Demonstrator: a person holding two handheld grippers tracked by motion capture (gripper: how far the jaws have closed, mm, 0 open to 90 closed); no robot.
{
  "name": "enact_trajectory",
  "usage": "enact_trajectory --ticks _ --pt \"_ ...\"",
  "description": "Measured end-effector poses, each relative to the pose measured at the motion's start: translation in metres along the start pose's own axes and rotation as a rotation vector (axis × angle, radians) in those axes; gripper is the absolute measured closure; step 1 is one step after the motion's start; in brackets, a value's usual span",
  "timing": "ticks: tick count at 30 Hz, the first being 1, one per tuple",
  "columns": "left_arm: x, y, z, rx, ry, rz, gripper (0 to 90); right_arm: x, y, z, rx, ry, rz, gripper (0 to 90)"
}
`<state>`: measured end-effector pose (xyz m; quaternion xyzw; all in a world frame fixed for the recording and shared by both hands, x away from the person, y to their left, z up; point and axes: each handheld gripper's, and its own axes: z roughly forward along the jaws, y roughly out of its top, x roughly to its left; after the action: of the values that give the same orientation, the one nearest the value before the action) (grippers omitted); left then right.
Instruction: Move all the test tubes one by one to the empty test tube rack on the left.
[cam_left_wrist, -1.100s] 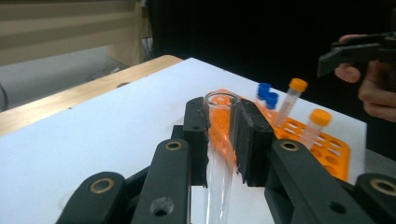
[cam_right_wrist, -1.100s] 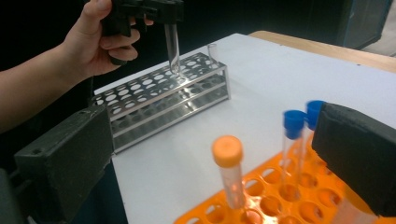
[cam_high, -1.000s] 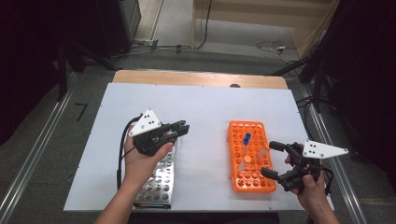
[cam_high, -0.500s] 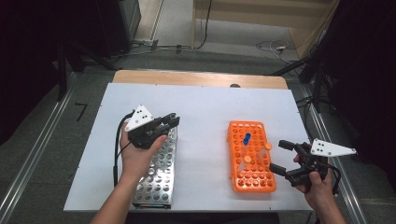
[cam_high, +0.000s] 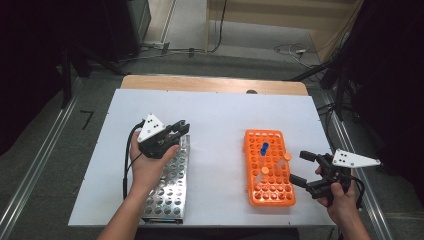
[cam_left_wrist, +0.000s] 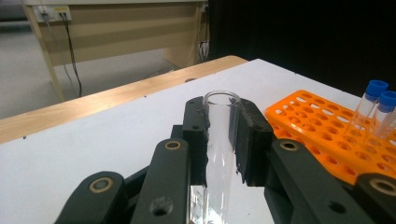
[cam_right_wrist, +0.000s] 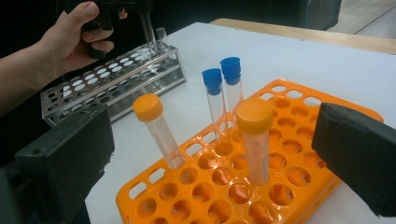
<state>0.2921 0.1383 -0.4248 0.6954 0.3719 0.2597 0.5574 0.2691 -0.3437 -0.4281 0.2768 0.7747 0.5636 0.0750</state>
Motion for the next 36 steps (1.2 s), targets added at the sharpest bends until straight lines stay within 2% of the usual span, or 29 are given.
enact_trajectory --ticks 18,28,36 --pt "-0.002 -0.012 -0.002 0.081 0.02 0.011 76.2 -0.002 -0.004 0.001 0.016 -0.009 0.003 0.0" --pt "-0.004 -0.015 -0.005 0.124 0.019 0.018 76.0 0.0 -0.007 0.006 0.036 -0.007 -0.012 0.0" --pt "-0.003 -0.015 -0.004 0.152 0.011 -0.012 75.4 0.002 -0.008 0.01 0.048 -0.025 -0.014 0.0"
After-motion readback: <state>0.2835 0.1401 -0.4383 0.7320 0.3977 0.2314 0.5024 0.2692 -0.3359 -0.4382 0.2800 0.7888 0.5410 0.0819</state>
